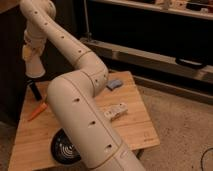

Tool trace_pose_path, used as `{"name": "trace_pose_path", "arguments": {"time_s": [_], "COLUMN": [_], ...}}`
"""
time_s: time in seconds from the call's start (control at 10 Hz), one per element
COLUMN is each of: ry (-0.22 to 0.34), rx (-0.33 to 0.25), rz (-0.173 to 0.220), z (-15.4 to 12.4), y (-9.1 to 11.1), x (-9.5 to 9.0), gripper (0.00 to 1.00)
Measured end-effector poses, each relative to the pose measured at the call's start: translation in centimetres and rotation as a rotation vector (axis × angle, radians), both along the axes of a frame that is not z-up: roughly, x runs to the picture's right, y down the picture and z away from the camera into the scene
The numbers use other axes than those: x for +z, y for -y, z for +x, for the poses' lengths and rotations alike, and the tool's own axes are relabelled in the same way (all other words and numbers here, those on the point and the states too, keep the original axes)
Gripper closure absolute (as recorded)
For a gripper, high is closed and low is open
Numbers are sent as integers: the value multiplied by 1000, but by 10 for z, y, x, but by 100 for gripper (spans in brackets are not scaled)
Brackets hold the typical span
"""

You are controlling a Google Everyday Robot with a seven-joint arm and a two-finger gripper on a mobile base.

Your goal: Place the ceramic cup over the eraser

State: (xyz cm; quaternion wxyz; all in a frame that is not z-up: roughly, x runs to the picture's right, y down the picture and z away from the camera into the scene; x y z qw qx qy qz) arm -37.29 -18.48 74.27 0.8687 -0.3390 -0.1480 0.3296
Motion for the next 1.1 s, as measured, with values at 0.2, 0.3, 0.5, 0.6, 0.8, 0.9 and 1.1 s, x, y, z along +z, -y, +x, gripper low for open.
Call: {"name": "trace_pose_path", "arguments": {"time_s": [0.2, 0.3, 0.5, 0.6, 0.8, 0.9, 1.1], "ry": [0, 0, 0, 0, 0, 15, 137], "rx": [0, 0, 0, 0, 0, -5, -36], "rz": [0, 0, 0, 0, 0, 4, 36], "z": [0, 0, 0, 0, 0, -3, -23], "y": [0, 0, 0, 0, 0, -1, -16], "x": [0, 0, 0, 0, 0, 1, 12], "gripper": [100, 100, 100, 100, 100, 100, 100]}}
